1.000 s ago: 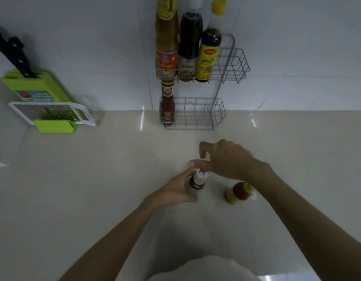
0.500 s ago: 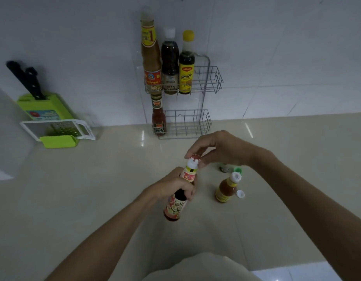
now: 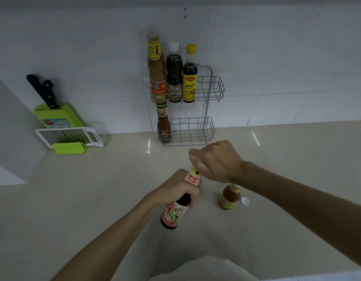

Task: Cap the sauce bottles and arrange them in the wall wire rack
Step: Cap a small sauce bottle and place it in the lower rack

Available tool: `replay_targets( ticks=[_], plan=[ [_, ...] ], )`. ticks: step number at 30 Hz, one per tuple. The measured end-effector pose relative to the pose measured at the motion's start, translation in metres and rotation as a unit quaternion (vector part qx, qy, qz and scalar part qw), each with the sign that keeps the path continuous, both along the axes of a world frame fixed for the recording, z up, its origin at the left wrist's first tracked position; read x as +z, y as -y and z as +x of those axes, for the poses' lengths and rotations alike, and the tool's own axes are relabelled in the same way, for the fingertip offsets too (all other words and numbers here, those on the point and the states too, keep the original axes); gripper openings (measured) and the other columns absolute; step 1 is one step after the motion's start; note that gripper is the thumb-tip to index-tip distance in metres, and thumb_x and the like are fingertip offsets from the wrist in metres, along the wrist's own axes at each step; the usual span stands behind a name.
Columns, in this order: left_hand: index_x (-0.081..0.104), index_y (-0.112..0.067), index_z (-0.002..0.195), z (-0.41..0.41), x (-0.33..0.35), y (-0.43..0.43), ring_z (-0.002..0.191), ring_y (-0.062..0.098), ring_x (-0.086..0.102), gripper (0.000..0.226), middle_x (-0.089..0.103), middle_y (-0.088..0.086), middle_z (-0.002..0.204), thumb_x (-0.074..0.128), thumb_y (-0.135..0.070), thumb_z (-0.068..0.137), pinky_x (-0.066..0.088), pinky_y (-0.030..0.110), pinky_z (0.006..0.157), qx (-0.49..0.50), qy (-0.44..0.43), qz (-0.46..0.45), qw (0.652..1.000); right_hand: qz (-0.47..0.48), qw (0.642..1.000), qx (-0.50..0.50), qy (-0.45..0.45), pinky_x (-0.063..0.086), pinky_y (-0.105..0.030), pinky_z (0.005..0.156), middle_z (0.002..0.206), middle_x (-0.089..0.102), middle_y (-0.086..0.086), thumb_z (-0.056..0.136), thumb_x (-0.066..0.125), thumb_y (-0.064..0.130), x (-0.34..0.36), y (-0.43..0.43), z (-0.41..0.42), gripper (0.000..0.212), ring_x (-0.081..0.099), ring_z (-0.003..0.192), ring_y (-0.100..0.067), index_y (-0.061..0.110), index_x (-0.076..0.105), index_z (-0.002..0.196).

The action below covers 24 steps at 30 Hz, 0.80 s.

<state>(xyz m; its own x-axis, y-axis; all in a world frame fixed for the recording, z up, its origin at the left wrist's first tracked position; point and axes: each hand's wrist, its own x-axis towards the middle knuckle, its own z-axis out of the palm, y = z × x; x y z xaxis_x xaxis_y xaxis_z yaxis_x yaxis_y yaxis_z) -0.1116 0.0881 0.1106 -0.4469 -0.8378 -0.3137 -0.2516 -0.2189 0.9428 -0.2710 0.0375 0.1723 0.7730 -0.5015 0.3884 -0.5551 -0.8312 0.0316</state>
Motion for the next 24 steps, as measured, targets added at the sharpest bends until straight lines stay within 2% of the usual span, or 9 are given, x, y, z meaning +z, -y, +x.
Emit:
replay_targets(
  ticks=[3,5,10,13,15,17,19,21,24],
  plan=[
    [0.056,-0.018,0.043,-0.001,-0.015,0.000,0.040,0.014,0.056,0.008,0.061,-0.001,0.042,0.061,-0.024,0.044,0.042,0.026,0.049,0.140,0.186,-0.102,0.967,0.013,0.987,-0.112,-0.118,0.034,-0.029,0.046,0.070,0.062,-0.008,0.092,0.056,0.019,-0.024,-0.012,0.009,0.015,0.054,0.049,-0.025,0.008,0.058,0.102],
    [0.056,-0.023,0.045,-0.002,-0.022,-0.003,0.037,0.009,0.055,0.009,0.061,-0.006,0.042,0.061,-0.031,0.044,0.039,0.022,0.046,0.143,0.256,-0.117,0.949,0.048,0.966,-0.132,-0.216,0.037,-0.033,0.053,0.092,0.061,-0.013,0.094,0.052,0.019,-0.034,-0.016,0.007,0.031,0.054,0.067,-0.030,0.007,0.043,0.121],
    [0.049,-0.025,0.051,-0.008,-0.029,-0.002,0.047,0.013,0.052,0.016,0.054,-0.007,0.047,0.059,-0.036,0.057,0.029,0.021,0.044,0.177,0.384,-0.194,0.885,0.110,0.956,-0.151,-0.227,0.039,-0.037,0.061,0.073,0.033,-0.007,0.097,0.044,0.016,-0.026,-0.005,0.012,0.023,0.055,0.077,-0.030,0.009,0.041,0.118],
    [0.052,-0.015,0.047,0.008,-0.017,0.010,0.047,0.020,0.056,0.013,0.059,0.003,0.049,0.065,-0.016,0.049,0.040,0.025,0.051,0.058,0.189,-0.079,0.977,0.102,0.984,-0.084,-0.120,0.035,-0.031,0.052,0.062,0.042,-0.001,0.101,0.032,0.044,-0.014,-0.004,0.004,0.038,0.042,0.052,-0.019,0.013,0.055,0.099],
    [0.053,-0.005,0.053,0.016,-0.006,0.012,0.053,0.025,0.054,0.013,0.057,0.013,0.055,0.065,-0.007,0.048,0.042,0.029,0.054,-0.052,0.088,-0.018,0.995,0.045,0.997,-0.001,-0.063,0.029,-0.025,0.042,0.052,0.044,0.003,0.097,0.025,0.052,-0.009,-0.005,-0.002,0.053,0.033,0.043,-0.015,0.014,0.054,0.076],
    [0.055,-0.006,0.051,0.013,-0.002,0.012,0.051,0.023,0.055,0.011,0.058,0.011,0.053,0.065,-0.009,0.047,0.044,0.026,0.052,-0.048,0.074,-0.030,0.996,0.018,1.000,0.011,-0.004,0.024,-0.021,0.039,0.047,0.042,0.003,0.097,0.029,0.048,-0.007,-0.001,-0.009,0.047,0.030,0.039,-0.015,0.016,0.048,0.068],
    [0.057,-0.011,0.046,0.004,-0.001,0.014,0.045,0.021,0.058,0.010,0.062,0.006,0.047,0.064,-0.019,0.046,0.046,0.026,0.048,0.061,0.113,-0.072,0.989,0.040,0.997,-0.060,0.034,0.028,-0.021,0.039,0.046,0.037,0.000,0.093,0.049,0.038,-0.006,0.003,-0.007,0.029,0.031,0.035,-0.020,0.021,0.040,0.071],
    [0.055,-0.017,0.048,-0.001,-0.001,0.018,0.041,0.016,0.058,0.014,0.061,0.001,0.045,0.064,-0.028,0.048,0.042,0.023,0.043,0.165,0.251,-0.141,0.943,0.098,0.987,-0.131,-0.006,0.035,-0.027,0.040,0.059,0.049,-0.009,0.087,0.066,0.023,-0.017,0.002,0.005,0.022,0.037,0.042,-0.022,0.020,0.045,0.093],
    [0.049,-0.026,0.054,-0.007,-0.001,0.019,0.051,0.015,0.057,0.016,0.057,-0.006,0.052,0.062,-0.032,0.061,0.034,0.022,0.045,0.207,0.374,-0.220,0.877,0.282,0.927,-0.230,0.090,0.036,-0.028,0.052,0.088,0.061,-0.008,0.094,0.052,0.024,-0.027,0.002,0.018,0.018,0.046,0.061,-0.021,0.012,0.049,0.107]
  ],
)
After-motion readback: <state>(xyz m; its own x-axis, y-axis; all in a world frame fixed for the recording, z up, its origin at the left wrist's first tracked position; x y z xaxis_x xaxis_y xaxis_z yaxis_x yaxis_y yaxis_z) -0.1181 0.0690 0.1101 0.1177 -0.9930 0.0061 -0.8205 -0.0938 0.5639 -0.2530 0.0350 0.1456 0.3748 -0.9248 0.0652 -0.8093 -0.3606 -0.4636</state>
